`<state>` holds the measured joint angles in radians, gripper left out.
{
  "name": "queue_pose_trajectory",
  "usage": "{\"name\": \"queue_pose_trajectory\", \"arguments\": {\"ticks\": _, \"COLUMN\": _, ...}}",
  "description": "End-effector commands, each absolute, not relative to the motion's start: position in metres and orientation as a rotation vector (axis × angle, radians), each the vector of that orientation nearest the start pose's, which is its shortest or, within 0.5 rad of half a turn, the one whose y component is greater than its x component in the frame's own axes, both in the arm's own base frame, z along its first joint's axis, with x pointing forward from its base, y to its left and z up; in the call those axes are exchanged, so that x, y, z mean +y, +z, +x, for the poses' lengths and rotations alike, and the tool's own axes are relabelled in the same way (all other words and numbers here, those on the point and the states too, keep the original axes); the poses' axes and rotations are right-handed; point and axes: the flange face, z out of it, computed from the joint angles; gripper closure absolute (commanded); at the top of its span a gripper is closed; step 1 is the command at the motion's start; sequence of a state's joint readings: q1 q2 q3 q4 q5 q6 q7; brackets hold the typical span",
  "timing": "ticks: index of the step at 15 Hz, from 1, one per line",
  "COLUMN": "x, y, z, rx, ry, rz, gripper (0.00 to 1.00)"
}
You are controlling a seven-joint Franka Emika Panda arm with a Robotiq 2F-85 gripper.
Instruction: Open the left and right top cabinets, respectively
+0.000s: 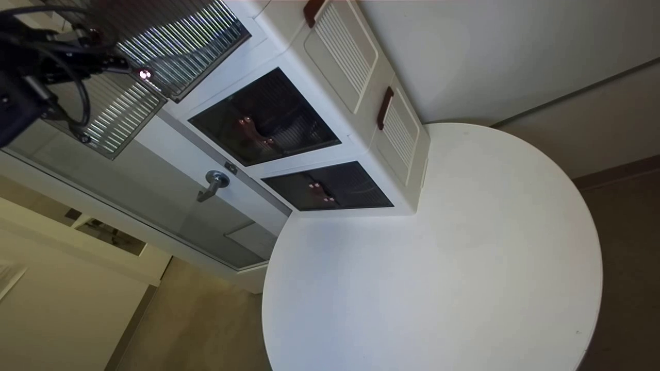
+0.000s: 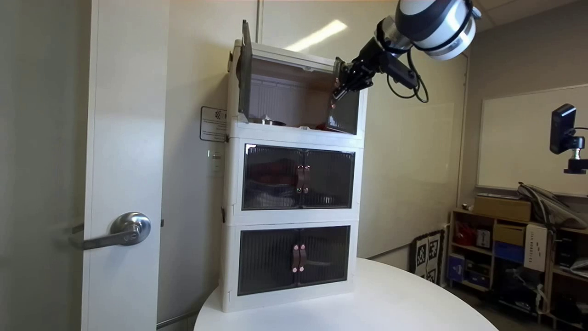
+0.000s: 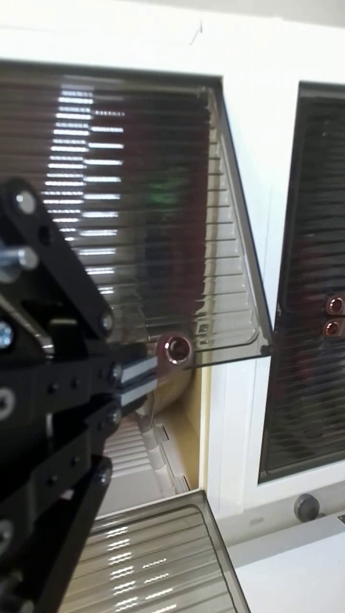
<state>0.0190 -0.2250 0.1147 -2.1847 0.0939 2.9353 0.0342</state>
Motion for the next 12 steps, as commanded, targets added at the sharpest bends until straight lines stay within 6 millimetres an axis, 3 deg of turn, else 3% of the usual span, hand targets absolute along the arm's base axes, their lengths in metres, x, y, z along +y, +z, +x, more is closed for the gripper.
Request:
{"name": "queue_pose_trajectory", "arguments": {"ticks": 1, "x": 0.053, "y": 0.596, "z": 0.459, "rx": 0.201, "ry": -1.508, "rz": -2.691, "gripper": 0.99}}
{"name": "queue_pose_trajectory", "arguments": {"ticks": 6, "x": 0.047, "y": 0.594, "z": 0.394, "rx": 0.514, "ry": -1.641, "rz": -2.699, "gripper": 0.99}}
{"name": "queue_pose_trajectory", "arguments": {"ticks": 11, "x": 0.041, "y": 0.594, "z": 0.365, "rx": 0.818, "ry": -1.757, "rz": -2.677, "gripper": 0.99}}
{"name": "queue_pose_trajectory", "arguments": {"ticks": 12, "x": 0.041, "y": 0.595, "z": 0.362, "rx": 0.871, "ry": -1.770, "rz": -2.672, "gripper": 0.72}}
